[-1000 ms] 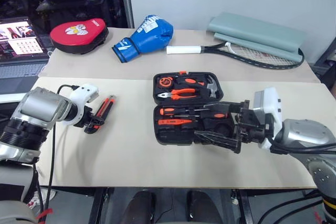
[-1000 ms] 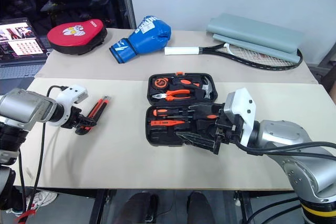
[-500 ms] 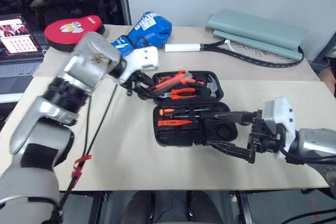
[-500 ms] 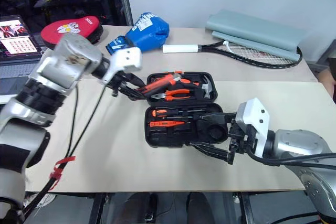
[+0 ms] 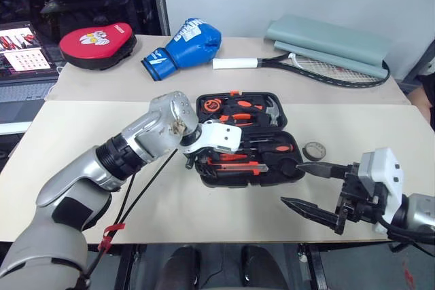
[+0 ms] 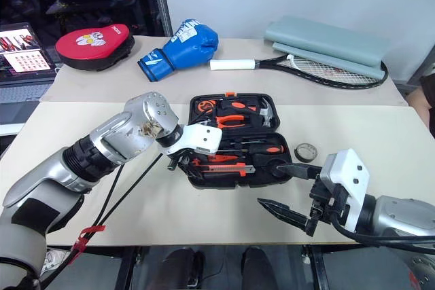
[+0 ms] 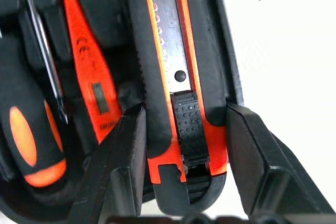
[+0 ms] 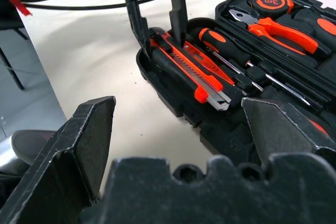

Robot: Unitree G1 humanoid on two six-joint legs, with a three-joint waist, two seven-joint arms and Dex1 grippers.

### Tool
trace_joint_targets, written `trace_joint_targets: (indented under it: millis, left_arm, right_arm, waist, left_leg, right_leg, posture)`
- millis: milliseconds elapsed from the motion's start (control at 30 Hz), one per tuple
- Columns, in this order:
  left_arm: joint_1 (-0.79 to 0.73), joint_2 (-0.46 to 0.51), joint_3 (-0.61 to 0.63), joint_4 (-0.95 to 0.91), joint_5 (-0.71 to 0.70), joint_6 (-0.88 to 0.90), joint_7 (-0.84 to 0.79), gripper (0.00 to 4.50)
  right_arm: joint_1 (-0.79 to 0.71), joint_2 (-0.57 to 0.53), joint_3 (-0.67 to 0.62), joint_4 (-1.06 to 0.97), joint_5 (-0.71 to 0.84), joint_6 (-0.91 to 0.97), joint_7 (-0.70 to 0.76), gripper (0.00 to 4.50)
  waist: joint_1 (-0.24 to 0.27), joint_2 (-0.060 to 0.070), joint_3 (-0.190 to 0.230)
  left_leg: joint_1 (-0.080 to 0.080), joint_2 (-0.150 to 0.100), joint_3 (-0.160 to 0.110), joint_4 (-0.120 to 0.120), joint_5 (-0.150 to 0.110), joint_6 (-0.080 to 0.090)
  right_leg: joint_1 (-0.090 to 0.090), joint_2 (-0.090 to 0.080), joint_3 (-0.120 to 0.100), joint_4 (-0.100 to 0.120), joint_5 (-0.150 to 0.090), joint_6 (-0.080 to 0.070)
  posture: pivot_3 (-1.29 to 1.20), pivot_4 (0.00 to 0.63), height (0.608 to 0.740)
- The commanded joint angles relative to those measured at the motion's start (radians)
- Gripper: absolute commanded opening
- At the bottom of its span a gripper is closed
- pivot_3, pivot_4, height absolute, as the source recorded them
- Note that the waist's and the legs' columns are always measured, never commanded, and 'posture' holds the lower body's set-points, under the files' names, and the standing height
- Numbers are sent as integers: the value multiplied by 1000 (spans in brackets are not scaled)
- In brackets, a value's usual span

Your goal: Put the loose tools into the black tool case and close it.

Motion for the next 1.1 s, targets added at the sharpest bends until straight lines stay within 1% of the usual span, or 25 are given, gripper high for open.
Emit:
trace_joint_targets:
  millis: [33, 267, 467, 600, 667, 700, 767, 833, 1033, 1100]
  left_arm:
    - [-2, -45, -2, 25, 32, -14, 41, 1727]
    - [-10, -92, -10, 76, 49, 21, 56, 1727]
    - [-6, -48, -23, 37, 56, 60, 22, 1727]
    - [-12, -60, -18, 47, 50, 89, 32, 1727]
    - [-14, -68, -16, 49, 45, 102, 35, 2756]
    - [-14, -68, -16, 47, 44, 107, 36, 3008]
    - [-13, -69, -16, 41, 42, 119, 38, 3802]
    - [-13, -66, -6, 27, 31, 137, 35, 4451]
    - [-39, -69, 81, -15, -49, 177, 19, 4481]
    - [-24, -74, 126, -19, -90, 142, 18, 3947]
  right_arm:
    - [3, -1, -41, -38, 41, 7, -38, 4500]
    - [7, -3, -46, -49, 69, 3, -83, 4500]
    - [3, -1, -35, -36, 67, -8, -90, 4500]
    - [-27, 3, 6, -26, 53, -16, -95, 4500]
    - [-44, 4, 23, -23, 50, -15, -100, 4500]
    - [-49, 3, 28, -20, 50, -15, -99, 4500]
    - [-55, 0, 34, -14, 50, -16, -93, 4500]
    - [-57, -2, 38, -6, 44, -18, -84, 4500]
    - [-61, -2, 48, 6, 32, -21, -63, 4500]
    - [-66, 0, 51, 9, 32, -20, -64, 4500]
  waist:
    - [3, 0, 0]
    - [4, 0, 0]
    - [1, 0, 0]
    - [-4, 0, 0]
    - [-5, 0, 0]
    - [-5, 0, 0]
    - [-4, 0, 0]
    - [-2, 1, 0]
    - [1, 1, 0]
    - [2, 1, 0]
  left_leg:
    - [0, 0, 0, 0, 0, 0]
    - [0, 0, 0, 0, 0, 0]
    - [0, 0, 0, 0, 0, 0]
    - [0, 1, 0, 0, 0, 0]
    - [0, 1, 0, 0, 0, 0]
    - [0, 1, 0, 0, 0, 0]
    - [0, 1, 0, 0, 0, 0]
    - [0, 1, 0, 0, 0, 0]
    - [-1, 1, 0, 0, 0, 0]
    - [-1, 1, 0, 0, 0, 0]
  right_leg:
    - [0, 0, 0, 0, 0, 0]
    - [-1, 0, 0, 0, 0, 0]
    - [0, 0, 0, 0, 0, 0]
    - [0, 1, 0, 0, 0, -1]
    - [0, 2, 0, 0, 0, -1]
    - [0, 2, 0, 0, 0, -1]
    - [0, 2, 0, 0, 0, -1]
    - [0, 1, 0, 0, 0, -1]
    - [-2, 1, 0, 0, 0, 0]
    - [-2, 1, 0, 0, 0, -1]
  posture:
    - [0, 150, 736]
    - [0, 150, 736]
    - [0, 150, 736]
    - [0, 150, 736]
    - [0, 150, 736]
    - [0, 150, 736]
    - [0, 150, 736]
    - [0, 150, 736]
    - [0, 150, 736]
    - [0, 150, 736]
